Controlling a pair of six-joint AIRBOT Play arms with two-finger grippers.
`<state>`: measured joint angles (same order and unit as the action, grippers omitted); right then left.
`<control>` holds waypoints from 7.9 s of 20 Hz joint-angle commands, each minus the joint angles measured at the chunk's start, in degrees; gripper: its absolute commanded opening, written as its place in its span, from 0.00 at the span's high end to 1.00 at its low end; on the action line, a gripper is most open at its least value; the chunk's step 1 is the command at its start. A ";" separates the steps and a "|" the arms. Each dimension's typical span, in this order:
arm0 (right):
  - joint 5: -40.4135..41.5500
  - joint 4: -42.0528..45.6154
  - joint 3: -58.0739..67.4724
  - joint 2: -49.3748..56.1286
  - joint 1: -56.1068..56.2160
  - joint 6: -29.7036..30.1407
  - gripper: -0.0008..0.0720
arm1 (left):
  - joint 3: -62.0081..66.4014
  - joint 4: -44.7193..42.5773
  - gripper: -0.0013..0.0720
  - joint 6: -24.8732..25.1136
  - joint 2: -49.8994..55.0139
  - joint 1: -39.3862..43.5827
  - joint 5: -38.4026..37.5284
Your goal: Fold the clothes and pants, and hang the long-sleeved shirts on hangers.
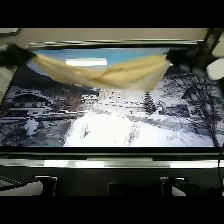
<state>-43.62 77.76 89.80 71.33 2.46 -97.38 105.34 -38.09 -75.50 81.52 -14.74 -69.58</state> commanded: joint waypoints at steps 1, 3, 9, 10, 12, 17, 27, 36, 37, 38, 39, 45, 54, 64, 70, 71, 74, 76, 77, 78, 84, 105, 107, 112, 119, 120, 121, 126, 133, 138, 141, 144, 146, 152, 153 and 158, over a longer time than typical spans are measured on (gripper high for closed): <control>-8.17 8.41 19.98 -0.90 0.96 -2.45 0.96 | 21.29 -2.97 0.96 -4.52 -3.04 0.02 -2.51; -14.95 7.87 26.58 -4.04 0.96 -0.20 0.96 | 18.91 -3.82 0.96 -4.83 -11.45 -1.40 -2.84; -25.35 6.86 27.96 -19.82 0.96 3.41 0.96 | 8.68 -20.11 0.96 -12.61 -34.40 -6.32 -11.06; -26.73 6.84 27.96 -20.26 0.96 2.89 0.96 | 8.68 -20.65 0.96 -12.96 -34.60 -6.32 -12.07; -28.94 6.84 27.17 -18.78 0.96 1.46 0.96 | 8.52 -20.61 0.96 -13.00 -32.37 -6.23 -12.28; -26.95 5.14 21.94 -4.35 0.96 -3.02 0.95 | 8.44 -20.48 0.96 -7.98 -14.23 -5.03 -11.63; -14.14 -4.63 19.82 35.80 0.90 6.36 0.96 | 8.48 -20.41 0.96 0.98 29.77 3.98 7.06; -22.23 -0.70 19.87 38.12 0.90 1.75 0.96 | 9.49 -20.50 0.96 0.96 33.99 1.05 0.42; -25.46 0.35 19.87 37.55 0.90 1.20 0.96 | 9.49 -20.55 0.96 0.94 33.73 0.28 -2.80; -28.41 0.92 19.87 37.18 0.90 0.81 0.96 | 9.49 -20.79 0.96 0.42 33.70 -0.42 -5.51; -31.30 0.81 19.87 37.11 0.90 0.35 0.96 | 9.46 -21.09 0.96 -0.26 33.70 -1.11 -7.80; -38.18 -0.13 19.82 38.03 0.96 -1.88 0.96 | 9.42 -21.16 0.96 -0.22 33.90 -1.95 -12.59; -43.89 -2.93 19.82 43.63 1.07 -4.17 0.96 | 7.61 -26.27 0.96 0.79 36.37 -0.15 -13.94; -47.80 -5.68 19.82 43.76 1.07 -8.20 0.95 | 6.93 -27.54 0.95 0.76 36.94 0.31 -13.99; -49.24 -4.31 19.82 43.65 1.07 -3.80 0.31 | 7.17 -29.05 0.40 -3.23 35.12 -1.25 -14.25; -49.62 -5.25 19.82 43.28 0.87 -0.83 0.31 | 7.17 -30.18 0.40 -4.15 33.97 -1.90 -14.53; -49.62 -5.35 19.82 39.39 -1.60 7.63 0.22 | 7.02 -32.26 0.40 -6.38 28.81 -5.44 -17.09; -49.59 -7.91 19.82 36.61 -5.25 10.97 0.22 | 5.35 -32.26 0.41 -7.08 24.44 -8.85 -19.78; -50.69 -10.03 19.58 35.74 -7.21 12.68 0.23 | 1.86 -32.26 0.41 -7.02 20.83 -10.75 -19.74; -51.01 -13.35 18.16 34.60 -9.38 14.01 0.23 | -2.95 -32.24 0.41 -6.75 16.98 -12.74 -19.10; -47.39 -28.09 -1.49 26.01 -15.43 22.47 0.24 | -44.83 -21.51 0.43 0.26 -8.83 -27.30 -11.69; -47.52 -32.28 -5.01 20.92 -15.43 24.79 0.27 | -71.91 -9.20 0.43 22.08 -5.95 -31.80 5.16; -47.50 -32.02 -5.01 20.92 -15.43 25.05 0.27 | -71.91 -9.22 0.43 22.60 -4.92 -30.71 5.16; -46.38 -29.16 -6.03 20.94 -15.63 25.75 0.27 | -71.91 -9.20 0.91 22.58 -3.80 -27.98 5.16; -48.57 -30.69 -22.45 19.87 -27.96 25.90 0.23 | -71.89 -9.16 0.96 22.40 -3.82 -27.91 4.66; -47.43 -31.10 -25.86 18.88 -27.87 26.88 0.22 | -71.89 -9.11 0.96 22.40 -3.82 -27.89 4.52; -46.18 -31.80 -28.85 18.14 -27.04 28.17 0.22 | -71.89 -8.76 0.96 22.40 -3.82 -27.91 4.52; -39.63 -31.63 -38.88 17.64 -19.06 32.28 0.23 | -71.89 -6.67 0.96 21.94 -3.82 -27.91 4.50; -34.80 -30.23 -41.51 17.64 -12.48 32.92 0.23 | -71.89 -6.67 0.96 21.29 -3.82 -27.89 4.44; -31.36 -32.30 -46.62 17.64 -12.48 32.39 0.25 | -71.89 -6.62 0.96 21.29 -3.82 -27.91 3.67; -28.98 -35.34 -50.01 17.62 -12.48 34.34 0.43 | -71.89 -6.62 0.96 21.03 -3.82 -27.91 3.54; -25.53 -36.81 -50.12 16.26 -12.50 35.69 0.76 | -71.84 -6.64 0.96 21.07 -3.82 -27.91 2.97; -23.47 -38.91 -50.12 13.66 -12.50 36.11 0.95 | -71.43 -6.14 0.96 21.07 -3.89 -27.89 2.08; -23.50 -45.94 -48.54 3.19 -12.48 36.48 0.96 | -61.55 -4.31 0.96 17.53 -4.24 -22.21 -0.09; -22.62 -45.94 -46.73 1.99 -11.98 36.33 0.96 | -58.29 -4.33 0.96 16.17 -4.22 -20.00 0.63; -7.04 -30.21 -33.68 1.14 -0.31 22.58 0.96 | -40.92 -5.81 0.96 9.62 -1.57 -10.47 5.62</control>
<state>-60.45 38.44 50.13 73.43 -3.29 -65.71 55.61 -42.98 -61.93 78.41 -29.85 -66.76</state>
